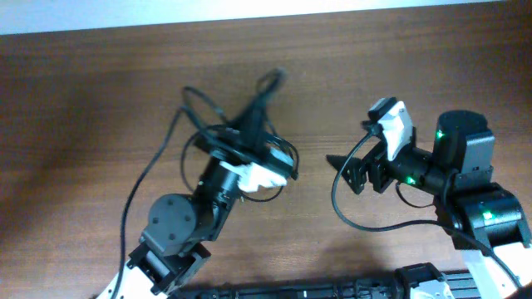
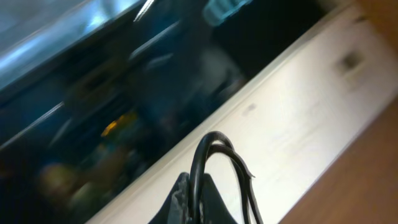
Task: Untangle cables
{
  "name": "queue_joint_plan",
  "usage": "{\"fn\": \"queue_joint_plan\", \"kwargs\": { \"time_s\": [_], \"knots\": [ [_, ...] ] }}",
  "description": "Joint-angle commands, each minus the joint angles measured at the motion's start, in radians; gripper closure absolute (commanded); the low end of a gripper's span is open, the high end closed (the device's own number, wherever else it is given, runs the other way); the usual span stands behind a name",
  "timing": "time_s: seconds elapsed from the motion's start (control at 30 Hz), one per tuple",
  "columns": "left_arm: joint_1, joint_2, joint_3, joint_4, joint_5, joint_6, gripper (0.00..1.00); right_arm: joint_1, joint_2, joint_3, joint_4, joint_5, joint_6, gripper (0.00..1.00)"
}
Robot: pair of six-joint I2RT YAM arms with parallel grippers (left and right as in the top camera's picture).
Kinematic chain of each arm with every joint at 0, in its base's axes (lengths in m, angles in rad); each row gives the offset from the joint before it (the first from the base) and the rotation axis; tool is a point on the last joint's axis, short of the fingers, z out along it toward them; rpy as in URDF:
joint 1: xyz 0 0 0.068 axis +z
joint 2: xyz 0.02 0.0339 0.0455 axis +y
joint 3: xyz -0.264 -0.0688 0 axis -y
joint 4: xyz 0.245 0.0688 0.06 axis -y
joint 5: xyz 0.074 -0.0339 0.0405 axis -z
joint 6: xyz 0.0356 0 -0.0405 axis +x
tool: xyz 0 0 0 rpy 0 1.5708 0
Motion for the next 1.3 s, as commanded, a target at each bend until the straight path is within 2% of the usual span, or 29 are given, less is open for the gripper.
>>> {"fn": "queue_joint_plan", "kwargs": {
  "time_s": [0.0,0.07,0.13,0.2,0.27,0.3,0.33,0.4,0.47,0.5,0.53,0.57,0.6,0.67,0.7,0.77,0.8,0.83,0.87,0.9,0.97,1.0,1.07,1.13,1.2,1.27],
  "knots": [
    [0.0,0.039,0.015,0.06,0.507,-0.023,1.0,-0.001,0.045,0.015,0.005,-0.2,-0.065,0.01],
    [0.0,0.077,0.015,0.132,0.692,-0.023,1.0,-0.001,0.094,0.015,0.021,-0.248,-0.065,0.01],
    [0.0,0.087,0.015,0.226,0.698,-0.023,1.0,-0.001,0.153,0.014,0.008,-0.245,-0.066,0.01],
    [0.0,0.087,0.015,0.33,0.6,-0.022,1.0,-0.001,0.217,0.014,-0.027,-0.203,-0.065,0.01],
    [0.0,0.084,0.015,0.365,0.338,-0.022,1.0,-0.001,0.255,0.014,-0.068,-0.088,-0.066,0.01],
    [0.0,0.084,0.015,0.407,0.099,-0.021,1.0,-0.001,0.259,0.014,-0.089,0.043,-0.059,0.01],
    [0.004,0.084,0.015,0.488,-0.146,-0.018,1.0,-0.002,0.259,0.014,-0.099,0.204,0.021,0.01],
    [0.041,0.084,0.015,0.605,-0.454,-0.018,1.0,-0.002,0.259,0.014,-0.101,0.457,0.161,0.01],
    [0.092,0.084,0.015,0.607,-0.596,-0.018,1.0,-0.002,0.259,0.014,-0.11,0.618,0.267,0.01],
    [0.105,0.084,0.015,0.599,-0.614,-0.018,0.99,-0.002,0.259,0.014,-0.113,0.657,0.309,0.01],
    [0.112,0.084,0.015,0.56,-0.638,-0.019,0.86,-0.002,0.259,0.014,-0.108,0.661,0.325,0.01],
    [0.111,0.085,0.015,0.49,-0.637,-0.021,0.8,-0.002,0.259,0.015,-0.107,0.659,0.325,0.01],
    [0.111,0.085,0.015,0.431,-0.634,-0.023,0.81,-0.002,0.259,0.015,-0.107,0.654,0.325,0.01],
    [0.111,0.085,0.015,0.259,-0.588,-0.179,0.8,-0.002,0.257,0.015,-0.087,0.57,0.325,0.01],
    [0.111,0.086,0.015,0.198,-0.522,-0.225,0.78,-0.002,0.257,0.015,-0.069,0.535,0.325,0.01],
    [0.111,0.086,0.015,0.04,-0.219,-0.252,0.57,-0.002,0.252,0.015,-0.031,0.476,0.325,0.01],
    [0.111,0.086,0.015,-0.015,-0.132,-0.252,0.51,-0.002,0.246,0.015,-0.017,0.456,0.325,0.01],
    [0.111,0.086,0.015,-0.068,-0.128,-0.252,0.51,-0.002,0.241,0.015,-0.012,0.443,0.324,0.01],
    [0.113,0.086,0.015,-0.122,-0.18,-0.253,0.44,-0.002,0.23,0.015,-0.002,0.39,0.307,0.01],
    [0.113,0.086,0.015,-0.148,-0.28,-0.265,0.31,-0.002,0.225,0.015,0.002,0.326,0.257,0.01],
    [0.119,0.086,0.015,-0.163,-0.563,-0.402,0.1,-0.002,0.224,0.015,0.006,0.23,0.215,0.01],
    [0.139,0.08,0.015,-0.205,-0.6,-0.431,0.05,-0.002,0.224,0.015,0.006,0.23,0.215,0.01],
    [0.24,0.037,0.015,-0.357,-0.59,-0.606,0.01,-0.002,0.224,0.015,0.006,0.201,0.215,0.01],
    [0.407,-0.03,0.015,-0.536,-0.419,-0.724,0.01,-0.001,0.225,0.015,0.01,0.101,0.215,0.01],
    [0.641,-0.089,0.015,-0.706,-0.229,-0.745,0.01,-0.001,0.227,0.015,0.029,-0.01,0.215,0.01],
    [0.774,-0.091,0.015,-0.803,-0.138,-0.747,0.01,0.0,0.23,0.015,0.044,-0.053,0.216,0.02]
  ]
}}
